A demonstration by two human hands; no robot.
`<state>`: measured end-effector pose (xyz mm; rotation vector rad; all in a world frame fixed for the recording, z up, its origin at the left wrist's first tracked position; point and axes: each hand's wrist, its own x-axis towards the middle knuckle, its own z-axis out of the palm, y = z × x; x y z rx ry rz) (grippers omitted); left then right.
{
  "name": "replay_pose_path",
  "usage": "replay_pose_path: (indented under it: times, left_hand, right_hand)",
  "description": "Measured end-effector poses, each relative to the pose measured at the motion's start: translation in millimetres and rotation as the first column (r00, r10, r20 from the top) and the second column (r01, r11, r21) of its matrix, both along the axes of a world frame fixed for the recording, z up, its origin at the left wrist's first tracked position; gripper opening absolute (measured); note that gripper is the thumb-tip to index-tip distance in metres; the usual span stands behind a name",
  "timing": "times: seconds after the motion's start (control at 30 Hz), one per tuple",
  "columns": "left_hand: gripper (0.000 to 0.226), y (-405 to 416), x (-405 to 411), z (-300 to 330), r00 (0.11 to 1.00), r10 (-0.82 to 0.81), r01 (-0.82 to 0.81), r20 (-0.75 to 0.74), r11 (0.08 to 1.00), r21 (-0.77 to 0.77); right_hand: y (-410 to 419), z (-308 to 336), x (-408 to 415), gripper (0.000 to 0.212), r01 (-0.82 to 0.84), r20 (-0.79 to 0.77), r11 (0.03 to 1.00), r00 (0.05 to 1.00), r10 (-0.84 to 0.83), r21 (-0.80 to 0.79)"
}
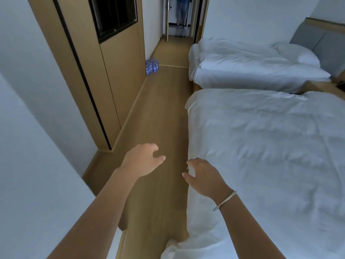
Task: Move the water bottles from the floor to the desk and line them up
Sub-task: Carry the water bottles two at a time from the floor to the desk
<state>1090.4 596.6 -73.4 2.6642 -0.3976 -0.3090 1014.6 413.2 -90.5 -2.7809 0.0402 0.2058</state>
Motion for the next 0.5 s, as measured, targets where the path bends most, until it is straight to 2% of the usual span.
replay_pose_path:
  times: [0.27, 0.5]
  left_hand:
    - [0.053, -60.3, 159.3, 9.4, 0.998, 0.053, -0.053, -0.037, 0.999, 0.0]
    - [0.051, -79.9, 275.4, -6.0, 0.99, 0.115, -0.118, -0.077, 0.992, -0.038]
  right_hand:
    - [-76.9, 24.3, 171.4, 0.048, -0.007, 0.011, 0.999, 1.0, 0.007, -0.034]
    - [-102.5, 10.2, 286.1, 0.048, -0.022, -0.019, 1.0, 1.0, 0.021, -0.019]
